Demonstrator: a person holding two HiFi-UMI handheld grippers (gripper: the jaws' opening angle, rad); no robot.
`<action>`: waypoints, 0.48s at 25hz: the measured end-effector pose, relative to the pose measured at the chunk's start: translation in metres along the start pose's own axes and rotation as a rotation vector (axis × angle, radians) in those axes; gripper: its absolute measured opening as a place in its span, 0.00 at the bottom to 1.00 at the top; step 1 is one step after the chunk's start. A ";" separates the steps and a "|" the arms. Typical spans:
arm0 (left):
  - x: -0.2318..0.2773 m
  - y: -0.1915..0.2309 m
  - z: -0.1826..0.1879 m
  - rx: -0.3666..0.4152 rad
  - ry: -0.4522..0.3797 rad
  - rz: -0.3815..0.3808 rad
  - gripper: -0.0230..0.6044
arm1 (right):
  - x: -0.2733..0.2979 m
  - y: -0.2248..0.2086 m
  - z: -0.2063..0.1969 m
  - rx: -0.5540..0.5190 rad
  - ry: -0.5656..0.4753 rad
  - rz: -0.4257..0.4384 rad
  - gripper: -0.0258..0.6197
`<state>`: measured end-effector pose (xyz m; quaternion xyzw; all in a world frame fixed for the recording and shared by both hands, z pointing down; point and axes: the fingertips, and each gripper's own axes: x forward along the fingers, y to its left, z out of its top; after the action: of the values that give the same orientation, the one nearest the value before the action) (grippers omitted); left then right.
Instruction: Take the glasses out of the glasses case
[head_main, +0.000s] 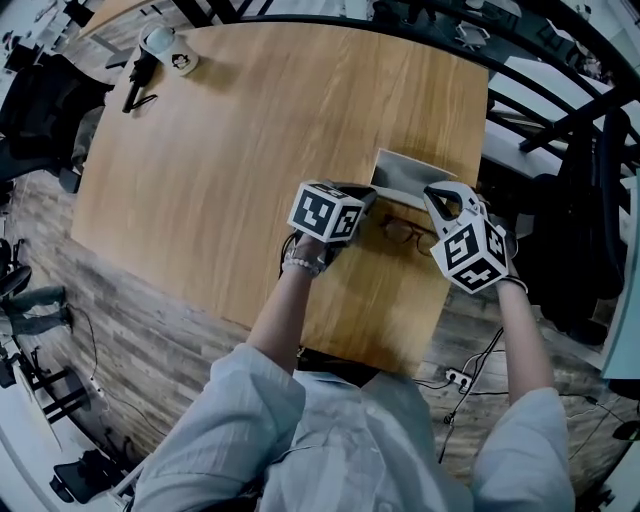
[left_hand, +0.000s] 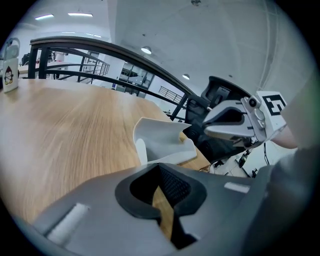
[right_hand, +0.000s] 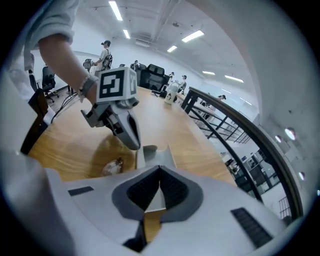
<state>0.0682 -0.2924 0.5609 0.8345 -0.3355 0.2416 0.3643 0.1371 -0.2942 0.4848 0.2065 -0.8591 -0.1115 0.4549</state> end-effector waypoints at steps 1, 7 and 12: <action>0.000 0.000 0.000 0.002 0.001 0.000 0.04 | 0.002 -0.008 0.001 -0.008 0.005 -0.012 0.04; 0.000 0.000 -0.001 0.007 0.009 0.001 0.04 | 0.021 -0.044 0.007 -0.037 0.023 -0.056 0.04; 0.000 -0.001 0.002 -0.021 0.001 -0.020 0.04 | 0.039 -0.058 -0.003 -0.039 0.084 -0.064 0.04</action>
<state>0.0691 -0.2932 0.5594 0.8338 -0.3294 0.2351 0.3755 0.1341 -0.3633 0.4932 0.2295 -0.8299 -0.1340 0.4906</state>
